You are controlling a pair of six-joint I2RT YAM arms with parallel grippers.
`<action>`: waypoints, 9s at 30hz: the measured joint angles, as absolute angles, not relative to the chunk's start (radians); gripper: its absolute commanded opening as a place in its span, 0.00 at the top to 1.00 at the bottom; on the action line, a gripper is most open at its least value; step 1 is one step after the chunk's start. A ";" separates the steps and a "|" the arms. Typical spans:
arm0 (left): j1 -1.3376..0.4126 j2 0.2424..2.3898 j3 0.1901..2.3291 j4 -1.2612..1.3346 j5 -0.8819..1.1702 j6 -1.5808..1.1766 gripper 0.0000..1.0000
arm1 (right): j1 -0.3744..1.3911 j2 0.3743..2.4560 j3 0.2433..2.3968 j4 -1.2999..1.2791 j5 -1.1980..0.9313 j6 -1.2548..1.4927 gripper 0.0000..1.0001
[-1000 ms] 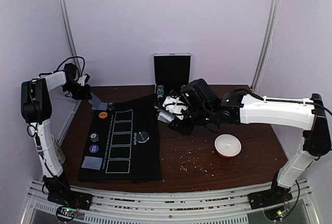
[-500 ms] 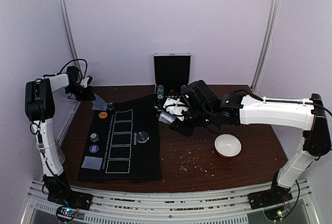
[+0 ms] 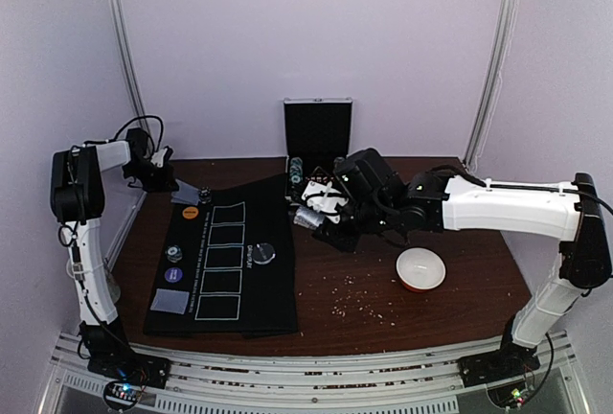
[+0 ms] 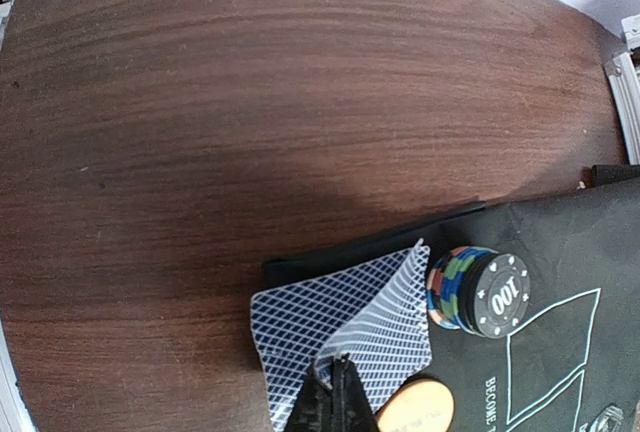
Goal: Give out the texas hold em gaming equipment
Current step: Distribute the poker card in the big blind area, then pick up the poker card from the face-down deck piles, then distribute the poker card in the small blind area, then pick up the poker card from the face-down deck piles.
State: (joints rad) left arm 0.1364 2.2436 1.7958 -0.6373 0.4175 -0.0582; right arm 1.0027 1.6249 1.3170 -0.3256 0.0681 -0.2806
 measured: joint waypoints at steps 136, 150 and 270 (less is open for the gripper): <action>-0.489 1.377 1.230 -0.599 0.763 -0.217 1.00 | 0.992 1.642 1.298 -0.280 0.088 -0.266 0.51; -0.400 1.148 1.002 -1.174 0.366 -0.419 1.00 | 0.980 1.639 1.281 -0.243 0.031 -0.331 0.51; -0.709 1.455 1.180 -0.266 0.464 -0.164 0.59 | 1.024 1.672 1.375 -0.260 -0.074 -0.307 0.51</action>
State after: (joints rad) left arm -0.7094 1.4548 1.1805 -0.2661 0.4644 -0.1642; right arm 1.0245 1.6722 1.3750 -0.2600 -0.0742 -0.3065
